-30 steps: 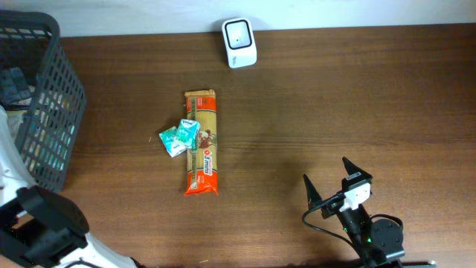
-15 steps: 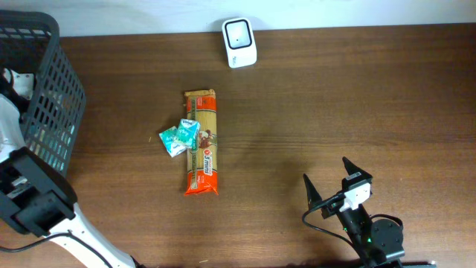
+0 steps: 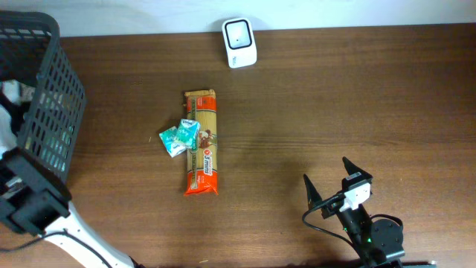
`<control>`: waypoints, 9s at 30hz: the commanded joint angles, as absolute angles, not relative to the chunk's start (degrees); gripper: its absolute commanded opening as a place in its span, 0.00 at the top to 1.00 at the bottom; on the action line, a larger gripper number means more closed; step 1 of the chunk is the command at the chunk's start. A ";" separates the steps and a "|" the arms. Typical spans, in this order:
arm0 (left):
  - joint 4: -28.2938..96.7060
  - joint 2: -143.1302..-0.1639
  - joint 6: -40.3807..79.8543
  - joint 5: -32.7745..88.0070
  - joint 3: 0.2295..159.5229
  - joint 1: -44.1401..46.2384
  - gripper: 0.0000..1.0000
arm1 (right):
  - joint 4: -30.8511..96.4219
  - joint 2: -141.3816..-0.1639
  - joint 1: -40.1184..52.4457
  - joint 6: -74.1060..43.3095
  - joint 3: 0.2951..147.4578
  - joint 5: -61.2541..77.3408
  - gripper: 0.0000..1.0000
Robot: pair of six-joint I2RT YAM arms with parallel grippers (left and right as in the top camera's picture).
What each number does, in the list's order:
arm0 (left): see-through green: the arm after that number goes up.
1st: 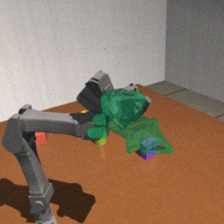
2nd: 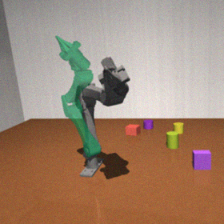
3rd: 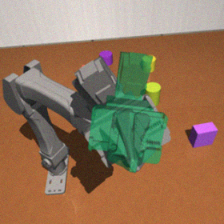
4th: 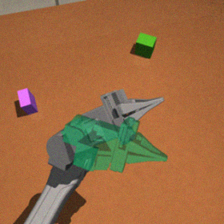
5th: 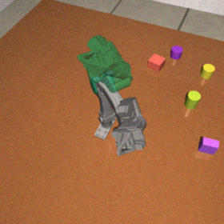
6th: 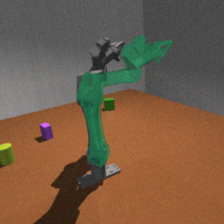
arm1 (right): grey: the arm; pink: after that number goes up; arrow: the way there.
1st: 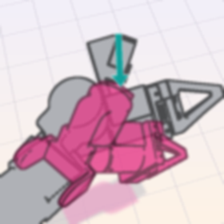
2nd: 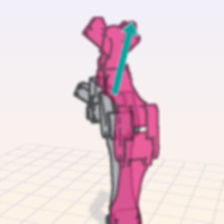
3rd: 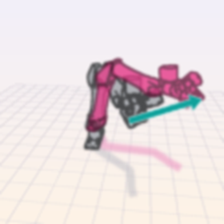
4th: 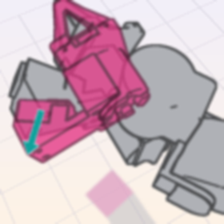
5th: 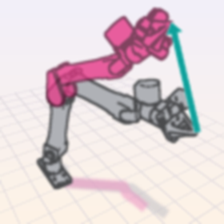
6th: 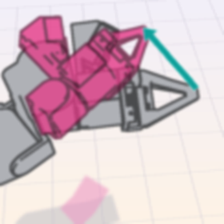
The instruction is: Scan the item barcode
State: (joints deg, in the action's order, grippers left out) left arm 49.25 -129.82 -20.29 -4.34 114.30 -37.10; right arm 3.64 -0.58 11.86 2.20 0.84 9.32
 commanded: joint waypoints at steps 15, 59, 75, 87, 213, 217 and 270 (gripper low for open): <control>74.02 -99.00 -4.25 3.66 107.20 8.82 1.00 | 3.66 -0.21 12.36 2.59 0.32 9.45 0.01; 62.72 -124.22 -18.57 11.16 105.71 -45.82 0.04 | 3.66 -0.21 12.36 2.57 0.32 9.45 0.01; 65.19 -133.58 -21.82 11.22 108.64 -45.76 1.00 | 3.66 -0.19 12.36 2.57 0.32 9.45 0.01; 92.51 -105.21 -9.85 14.17 149.34 -28.45 1.00 | 3.66 -0.19 12.36 2.59 0.32 9.45 0.01; 56.05 -88.03 -4.82 5.15 88.92 -1.17 0.01 | 3.66 -0.21 12.36 2.59 0.32 9.45 0.01; 56.88 -88.05 -9.98 4.99 88.92 -8.82 0.01 | 3.66 -0.21 12.36 2.59 0.32 9.45 0.01; 52.36 -88.05 -14.68 20.16 88.92 -22.90 0.01 | 3.66 -0.19 12.36 2.57 0.32 9.45 0.01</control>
